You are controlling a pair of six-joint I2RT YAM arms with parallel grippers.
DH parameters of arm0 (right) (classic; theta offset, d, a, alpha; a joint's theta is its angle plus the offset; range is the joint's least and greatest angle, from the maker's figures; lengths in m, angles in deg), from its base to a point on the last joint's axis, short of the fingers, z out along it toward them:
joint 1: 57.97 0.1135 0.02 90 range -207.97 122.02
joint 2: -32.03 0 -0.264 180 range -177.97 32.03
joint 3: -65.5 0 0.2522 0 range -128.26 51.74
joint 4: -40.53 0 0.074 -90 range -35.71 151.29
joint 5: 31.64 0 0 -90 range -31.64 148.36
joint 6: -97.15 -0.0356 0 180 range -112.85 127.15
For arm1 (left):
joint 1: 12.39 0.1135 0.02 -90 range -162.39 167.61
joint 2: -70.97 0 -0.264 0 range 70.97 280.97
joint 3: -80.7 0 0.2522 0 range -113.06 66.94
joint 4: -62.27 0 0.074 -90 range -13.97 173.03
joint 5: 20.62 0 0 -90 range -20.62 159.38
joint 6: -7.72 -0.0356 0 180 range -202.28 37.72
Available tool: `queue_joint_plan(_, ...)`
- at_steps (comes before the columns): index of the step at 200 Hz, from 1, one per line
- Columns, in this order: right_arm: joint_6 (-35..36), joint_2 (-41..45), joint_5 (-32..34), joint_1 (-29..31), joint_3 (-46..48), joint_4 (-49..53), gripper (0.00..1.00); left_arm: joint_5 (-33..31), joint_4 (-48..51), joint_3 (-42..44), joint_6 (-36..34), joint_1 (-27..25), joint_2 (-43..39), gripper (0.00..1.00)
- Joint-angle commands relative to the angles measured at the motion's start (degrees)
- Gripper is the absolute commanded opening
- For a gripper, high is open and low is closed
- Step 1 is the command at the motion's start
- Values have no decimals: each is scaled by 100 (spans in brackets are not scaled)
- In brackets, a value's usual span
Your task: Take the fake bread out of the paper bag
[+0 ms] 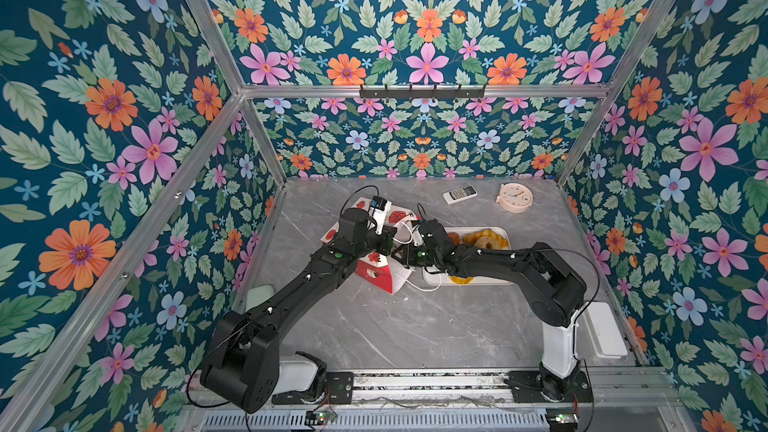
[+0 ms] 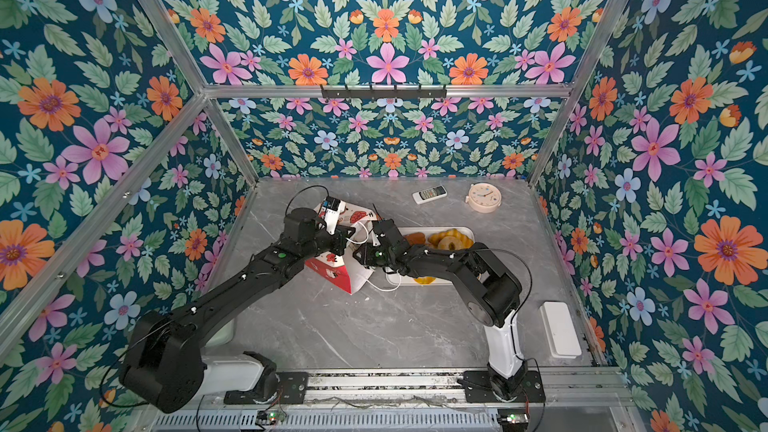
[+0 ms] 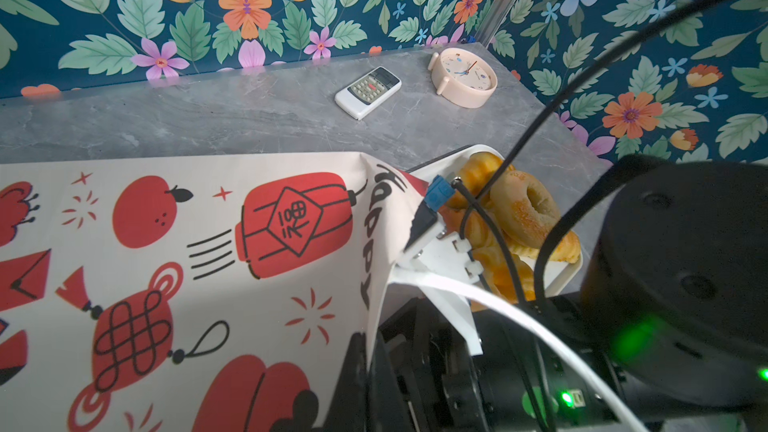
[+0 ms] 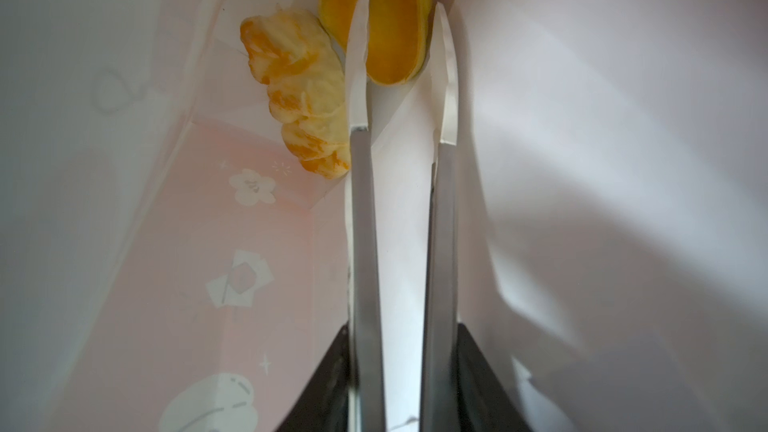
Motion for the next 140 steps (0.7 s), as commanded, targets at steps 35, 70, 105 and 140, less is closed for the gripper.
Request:
queue_joint_plan(35, 116, -221, 85, -7, -355, -262, 37, 182, -89, -4, 32, -2, 11, 1)
queue_joint_plan(70, 129, -411, -139, -6, -547, -282, 37, 204, -110, 14, 41, 0, 7, 1)
queue_joint_plan(105, 76, -465, -506, -10, -556, -502, 33, 183, -126, 24, 41, 0, 28, 1)
queue_joint_plan(140, 45, -448, -793, -8, -494, -643, 32, 152, -152, 57, 41, 0, 51, 1)
